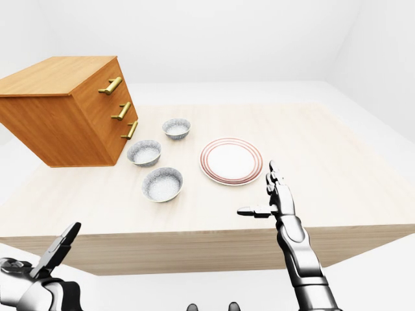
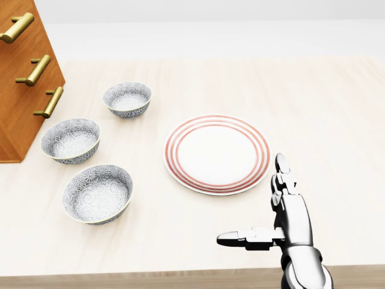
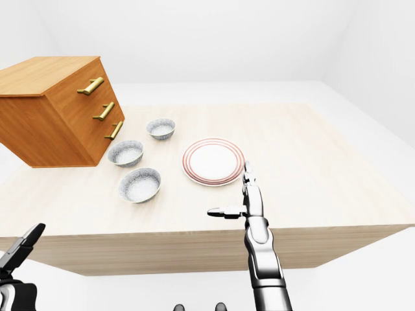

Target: Put the bowl at the front on the plate.

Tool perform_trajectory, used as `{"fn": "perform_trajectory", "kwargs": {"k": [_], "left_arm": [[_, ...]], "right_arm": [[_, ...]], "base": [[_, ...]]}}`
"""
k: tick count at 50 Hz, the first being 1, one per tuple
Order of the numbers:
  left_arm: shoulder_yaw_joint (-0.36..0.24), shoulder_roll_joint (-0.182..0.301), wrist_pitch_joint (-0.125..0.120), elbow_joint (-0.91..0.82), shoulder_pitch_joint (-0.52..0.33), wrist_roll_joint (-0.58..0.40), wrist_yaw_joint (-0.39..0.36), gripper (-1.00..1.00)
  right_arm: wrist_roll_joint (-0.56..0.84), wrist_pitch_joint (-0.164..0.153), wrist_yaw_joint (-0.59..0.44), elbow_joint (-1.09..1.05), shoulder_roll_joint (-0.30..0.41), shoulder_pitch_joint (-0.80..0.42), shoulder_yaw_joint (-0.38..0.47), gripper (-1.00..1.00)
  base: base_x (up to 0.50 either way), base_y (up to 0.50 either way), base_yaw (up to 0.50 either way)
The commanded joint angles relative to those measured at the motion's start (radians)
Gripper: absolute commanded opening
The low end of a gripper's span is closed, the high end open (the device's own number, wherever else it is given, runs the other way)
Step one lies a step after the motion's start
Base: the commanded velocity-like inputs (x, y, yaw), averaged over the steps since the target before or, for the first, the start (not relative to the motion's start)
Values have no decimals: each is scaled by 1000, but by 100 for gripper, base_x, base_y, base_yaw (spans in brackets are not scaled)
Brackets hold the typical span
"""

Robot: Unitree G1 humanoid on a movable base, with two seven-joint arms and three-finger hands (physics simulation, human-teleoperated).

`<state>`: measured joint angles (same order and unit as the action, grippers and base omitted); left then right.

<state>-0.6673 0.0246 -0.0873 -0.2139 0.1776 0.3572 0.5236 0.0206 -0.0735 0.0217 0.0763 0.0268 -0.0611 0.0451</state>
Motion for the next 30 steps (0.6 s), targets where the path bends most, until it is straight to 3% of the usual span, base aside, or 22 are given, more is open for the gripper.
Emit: {"fn": "perform_trajectory", "kwargs": {"k": [1, 26, 27, 30], "left_arm": [[-16, 2, 0, 3, 3, 15, 0, 100], [-23, -6, 0, -27, 15, 22, 0, 100], [-23, -6, 0, -20, 12, 21, 0, 100], [-23, -17, 0, -18, 19, 16, 0, 100]], "right_arm": [[9, -14, 10, 3, 1, -5, 1, 100], [8, -14, -15, -34, -1, 12, -7, 100], [2, 3, -30, -32, 0, 16, -9, 100], [6, 7, -34, -36, -2, 19, -10, 100]], "base": [[0, 0, 0], [0, 0, 0], [0, 0, 0], [43, 0, 0]]}}
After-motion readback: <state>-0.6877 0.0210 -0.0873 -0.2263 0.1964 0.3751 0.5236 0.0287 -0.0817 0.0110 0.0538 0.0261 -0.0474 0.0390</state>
